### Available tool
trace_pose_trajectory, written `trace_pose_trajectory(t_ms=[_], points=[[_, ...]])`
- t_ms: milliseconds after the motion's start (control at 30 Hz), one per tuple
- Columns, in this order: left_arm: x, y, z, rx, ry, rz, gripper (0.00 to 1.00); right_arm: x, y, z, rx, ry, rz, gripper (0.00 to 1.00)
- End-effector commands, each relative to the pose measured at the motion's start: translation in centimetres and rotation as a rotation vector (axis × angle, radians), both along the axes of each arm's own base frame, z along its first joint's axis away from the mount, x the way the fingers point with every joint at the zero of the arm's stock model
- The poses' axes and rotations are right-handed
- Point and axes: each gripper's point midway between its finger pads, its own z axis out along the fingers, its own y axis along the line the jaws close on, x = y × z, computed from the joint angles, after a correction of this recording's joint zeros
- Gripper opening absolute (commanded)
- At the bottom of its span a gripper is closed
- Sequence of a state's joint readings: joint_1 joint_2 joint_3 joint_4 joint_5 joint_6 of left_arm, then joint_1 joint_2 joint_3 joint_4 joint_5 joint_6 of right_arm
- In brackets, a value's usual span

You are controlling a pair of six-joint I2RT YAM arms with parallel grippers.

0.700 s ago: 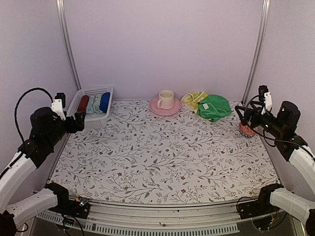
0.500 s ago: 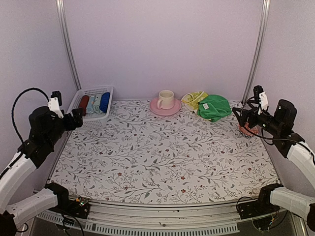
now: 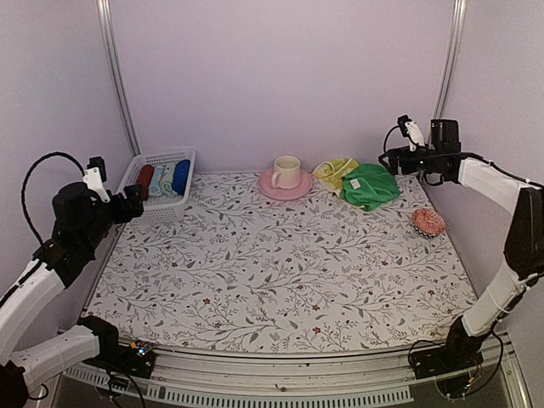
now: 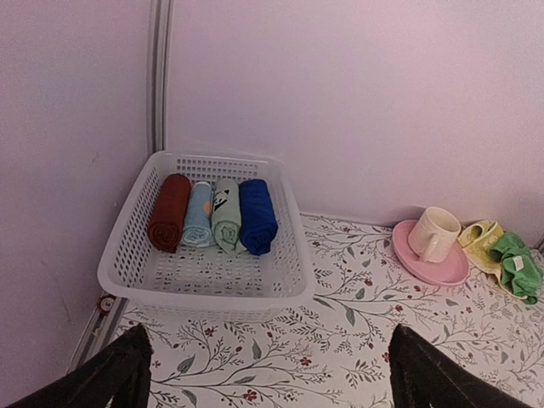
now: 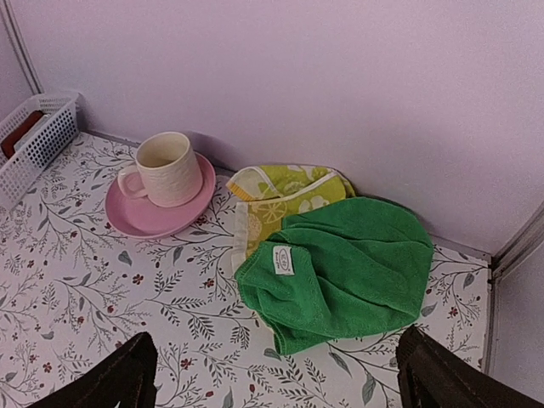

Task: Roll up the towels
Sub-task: Pick up the towel from the towel pile.

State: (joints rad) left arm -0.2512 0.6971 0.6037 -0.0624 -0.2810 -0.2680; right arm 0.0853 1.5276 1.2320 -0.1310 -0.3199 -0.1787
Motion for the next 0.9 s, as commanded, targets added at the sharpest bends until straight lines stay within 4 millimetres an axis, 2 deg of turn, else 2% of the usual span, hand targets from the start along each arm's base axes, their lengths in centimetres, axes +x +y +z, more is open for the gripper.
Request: trace_pose_trajectory(t_ms=[0, 133, 267, 400, 500, 533, 567, 633, 733, 833, 867], points=[[0.5, 0.2, -0.1, -0.017, -0.009, 0.003, 0.97, 4.3, 0.5, -5.5, -0.053, 0.201, -0.011, 0.99], [0.9, 0.2, -0.5, -0.014, 0.011, 0.003, 0.97, 8.2, 1.8, -9.1, -0.11, 0.273, -0.033, 0.99], [0.9, 0.4, -0.6, -0.015, 0.009, 0.006, 0.97, 10.4, 2.7, -12.8, -0.142, 0.344, -0.046, 0.99], [0.9, 0.4, -0.6, -0.017, 0.008, 0.003, 0.97, 11.9, 2.6, -16.8, -0.173, 0.409, -0.075, 0.96], [0.9, 0.3, -0.6, -0.018, 0.008, 0.0, 0.97, 12.6, 1.9, -19.0, -0.201, 0.437, -0.119, 0.87], [0.9, 0.3, -0.6, -0.018, 0.007, -0.001, 0.97, 12.8, 1.8, -19.0, -0.207, 0.433, -0.127, 0.85], [0.9, 0.3, -0.5, -0.019, 0.007, -0.003, 0.97, 12.8, 1.6, -21.0, -0.22, 0.462, -0.133, 0.83], [1.0, 0.3, -0.6, -0.02, 0.009, -0.005, 0.97, 13.1, 1.3, -21.8, -0.23, 0.469, -0.147, 0.79], [1.0, 0.2, -0.7, -0.021, 0.011, -0.01, 0.97, 13.2, 1.4, -22.3, -0.23, 0.475, -0.147, 0.62], [1.0, 0.3, -0.6, -0.02, 0.01, -0.01, 0.97, 13.3, 1.5, -21.7, -0.23, 0.462, -0.138, 0.3], [1.0, 0.2, -0.6, -0.02, 0.009, -0.011, 0.97, 13.4, 1.5, -21.0, -0.231, 0.45, -0.14, 0.23]])
